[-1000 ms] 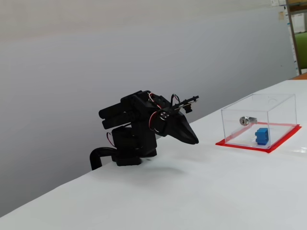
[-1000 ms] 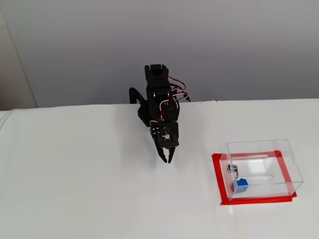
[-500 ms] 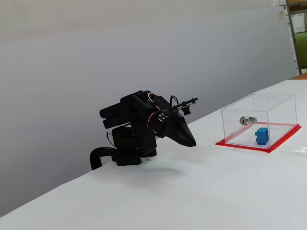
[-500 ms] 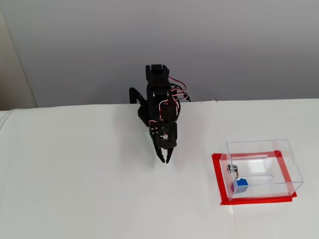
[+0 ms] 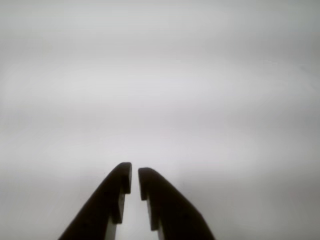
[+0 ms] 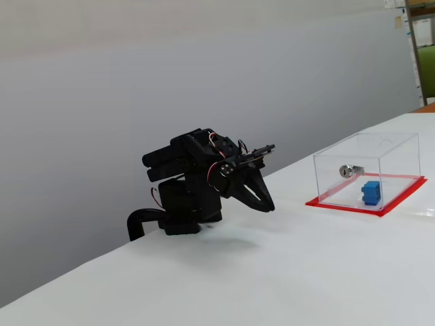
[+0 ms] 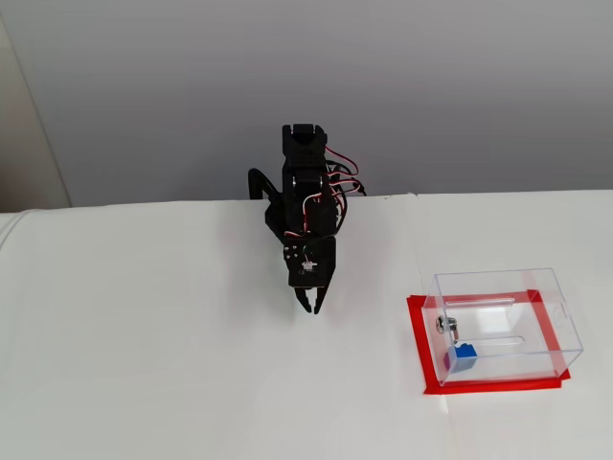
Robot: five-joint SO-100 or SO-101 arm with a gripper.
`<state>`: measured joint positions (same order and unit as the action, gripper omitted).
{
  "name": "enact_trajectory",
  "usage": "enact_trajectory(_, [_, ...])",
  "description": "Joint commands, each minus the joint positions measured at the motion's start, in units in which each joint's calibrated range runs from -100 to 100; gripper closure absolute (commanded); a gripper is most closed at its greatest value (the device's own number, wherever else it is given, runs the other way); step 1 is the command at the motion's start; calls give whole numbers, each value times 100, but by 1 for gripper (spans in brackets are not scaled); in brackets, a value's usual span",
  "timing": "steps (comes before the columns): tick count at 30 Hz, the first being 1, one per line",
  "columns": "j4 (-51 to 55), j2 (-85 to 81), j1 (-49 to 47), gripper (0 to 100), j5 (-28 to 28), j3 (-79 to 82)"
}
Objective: Pick the blue lego brick and place it into the transparent box
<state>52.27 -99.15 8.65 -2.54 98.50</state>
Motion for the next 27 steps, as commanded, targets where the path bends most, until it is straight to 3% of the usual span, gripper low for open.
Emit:
enact_trajectory(1, [21,-85,3,99,-28,96])
enact_trajectory(27, [12,-59,18,99,-64,33])
